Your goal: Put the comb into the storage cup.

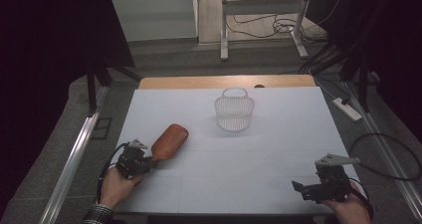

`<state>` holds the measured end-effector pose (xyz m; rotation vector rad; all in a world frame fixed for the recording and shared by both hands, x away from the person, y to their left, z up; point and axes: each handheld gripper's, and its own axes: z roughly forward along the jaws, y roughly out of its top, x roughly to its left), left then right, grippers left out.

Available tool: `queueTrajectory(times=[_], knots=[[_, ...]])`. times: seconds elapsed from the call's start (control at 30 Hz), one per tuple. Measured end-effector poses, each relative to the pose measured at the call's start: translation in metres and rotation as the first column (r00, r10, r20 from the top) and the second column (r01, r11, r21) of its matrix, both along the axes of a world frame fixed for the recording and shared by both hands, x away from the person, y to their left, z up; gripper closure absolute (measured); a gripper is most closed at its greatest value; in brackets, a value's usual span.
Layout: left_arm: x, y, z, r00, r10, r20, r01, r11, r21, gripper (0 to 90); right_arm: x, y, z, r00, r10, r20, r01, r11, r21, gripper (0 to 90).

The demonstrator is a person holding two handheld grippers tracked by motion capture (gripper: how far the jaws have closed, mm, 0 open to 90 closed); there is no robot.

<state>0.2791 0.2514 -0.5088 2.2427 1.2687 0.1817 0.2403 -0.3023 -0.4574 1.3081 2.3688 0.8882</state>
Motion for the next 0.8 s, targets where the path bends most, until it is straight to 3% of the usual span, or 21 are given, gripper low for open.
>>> queueTrajectory(times=[0.17, 0.43, 0.8], knots=[[-0.002, 0.000, 0.003, 0.9997, 0.006, 0.023, -0.006, 1.0000, -0.004, 70.9, 0.000, 0.000, 0.000, 1.0000, 0.002, 0.003, -0.002, 1.000, 0.002, 0.5], [-0.006, 0.001, 0.012, 0.9966, 0.023, 0.079, -0.018, 0.9977, -0.065, 70.9, -0.003, 0.000, 0.002, 0.9995, 0.017, 0.026, -0.017, 1.000, 0.006, 0.0], [-0.011, -0.009, 0.021, 0.9931, -0.010, 0.117, 0.023, 0.9937, -0.110, 70.8, -0.005, 0.000, 0.003, 0.9981, 0.037, 0.049, -0.038, 0.999, 0.016, 0.0]])
